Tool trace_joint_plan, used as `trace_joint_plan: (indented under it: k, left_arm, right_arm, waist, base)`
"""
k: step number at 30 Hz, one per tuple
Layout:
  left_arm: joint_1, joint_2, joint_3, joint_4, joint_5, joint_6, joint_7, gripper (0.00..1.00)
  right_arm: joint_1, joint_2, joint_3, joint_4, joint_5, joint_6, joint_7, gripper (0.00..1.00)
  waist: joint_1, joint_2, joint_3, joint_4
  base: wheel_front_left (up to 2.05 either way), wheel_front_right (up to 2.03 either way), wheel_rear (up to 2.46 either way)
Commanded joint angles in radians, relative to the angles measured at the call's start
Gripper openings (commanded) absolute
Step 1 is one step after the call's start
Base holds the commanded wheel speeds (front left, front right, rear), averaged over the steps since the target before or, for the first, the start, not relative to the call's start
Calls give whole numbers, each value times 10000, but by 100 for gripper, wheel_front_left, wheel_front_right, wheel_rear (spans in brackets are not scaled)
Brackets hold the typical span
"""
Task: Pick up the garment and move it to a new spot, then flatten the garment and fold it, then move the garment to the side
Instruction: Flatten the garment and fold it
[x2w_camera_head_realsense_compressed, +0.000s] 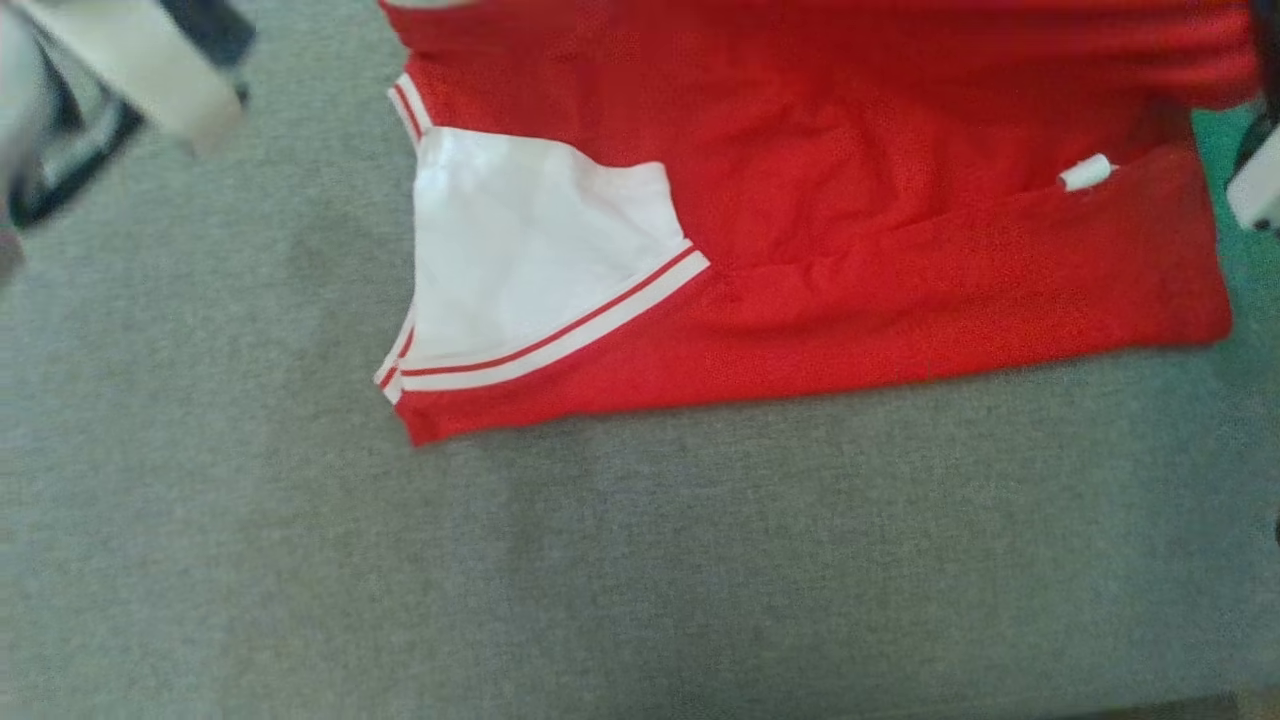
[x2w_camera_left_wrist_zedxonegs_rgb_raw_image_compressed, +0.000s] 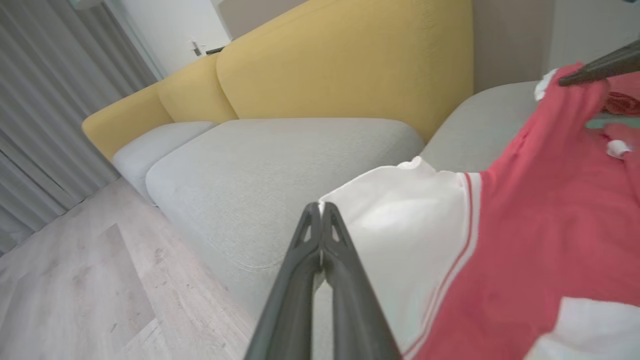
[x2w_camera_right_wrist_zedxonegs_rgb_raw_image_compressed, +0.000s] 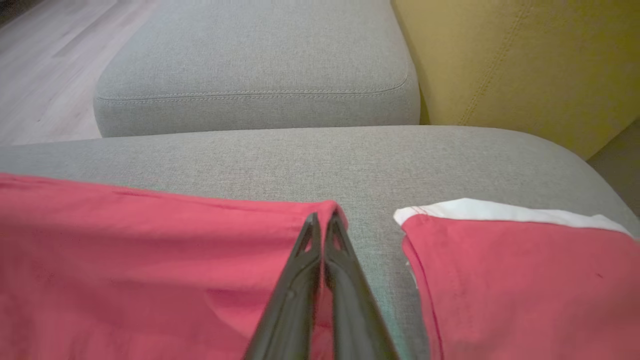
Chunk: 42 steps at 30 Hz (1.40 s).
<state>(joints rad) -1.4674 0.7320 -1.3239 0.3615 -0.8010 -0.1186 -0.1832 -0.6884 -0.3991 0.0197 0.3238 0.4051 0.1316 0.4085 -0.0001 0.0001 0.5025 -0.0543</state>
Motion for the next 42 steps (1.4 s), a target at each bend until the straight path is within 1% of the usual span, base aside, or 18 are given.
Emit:
trace_joint_plan:
  k: [1,6,13,14,19,24,28,30,31,32,33,34,35,38,42]
  left_arm:
    - [94,600,481,-531,104,264,-220,0]
    - [1435,1261,466,-2022,314,853,-485,0]
    - [2790,1935,454,-3848,679,1824,-583,0]
    - [2790,1935,454,-3848,679,1824,-583,0]
    - [3738,2147,448,-4659,616,2363,-564,0]
    - [4545,2316,445,-5142,773,2852,-628,0]
    - [5196,2195,443,-5335,726,3181,-675,0]
    - [5646,1971,442,-5244,641,3244,-709,0]
    - [5774,1871,442,-5165,630,3242,-720,0]
    - [5896,1750,442,-5081,600,3258,-730,0]
    - [6011,1618,455,-4986,556,3291,-741,18]
    - [6122,1488,475,-4876,528,3327,-751,62]
    - [6240,1340,541,-4754,495,3412,-760,100]
    - [6765,733,1093,-4461,396,3956,-778,100]
    - [8000,-435,2603,-4346,792,5075,-782,100]
  right_arm:
    - [340,-295,-139,-517,90,-9,-141,0]
    - [1037,-429,-607,-869,2,-9,-392,0]
    - [2077,-485,-1165,-1494,-36,-9,-407,0]
    - [2077,-485,-1165,-1494,-36,-9,-407,0]
    - [3086,-381,-1515,-2198,-112,-9,-255,0]
    - [3804,-70,-1724,-2731,-262,-9,-175,0]
    - [4300,173,-1880,-3046,-401,-9,-185,0]
    - [4550,345,-1927,-3142,-522,-9,-214,0]
    - [4602,401,-1934,-3129,-570,-9,-228,6]
    - [4643,460,-1956,-3093,-629,-9,-246,26]
    - [4667,529,-2034,-3040,-739,-9,-291,65]
    - [4676,622,-2160,-2989,-892,-9,-393,100]
    - [4706,732,-2264,-2936,-1050,-9,-530,100]
    - [4930,1275,-2637,-2815,-1277,-9,-1125,100]
    - [5428,2027,-3209,-2810,-1446,-9,-2180,100]
  waist:
    - [1,-1,-216,188]
    - [1,-1,-331,399]
    - [1,-1,-454,652]
    - [1,-1,-454,652]
    - [1,-1,-538,705]
    - [1,-1,-615,697]
    - [1,-1,-661,715]
    - [1,-1,-664,728]
    - [1,-1,-661,733]
    - [1,-1,-659,738]
    - [1,-1,-663,741]
    - [1,-1,-676,744]
    - [1,-1,-708,757]
    - [1,-1,-887,797]
    - [1,-1,-1203,902]
  base:
    - [0,0,0]
    - [0,0,0]
    - [0,0,0]
    - [0,0,0]
    - [0,0,0]
    - [0,0,0]
    - [0,0,0]
    - [0,0,0]
    - [0,0,0]
    - [0,0,0]
    - [0,0,0]
    - [0,0,0]
    - [0,0,0]
    - [0,0,0]
    - [0,0,0]
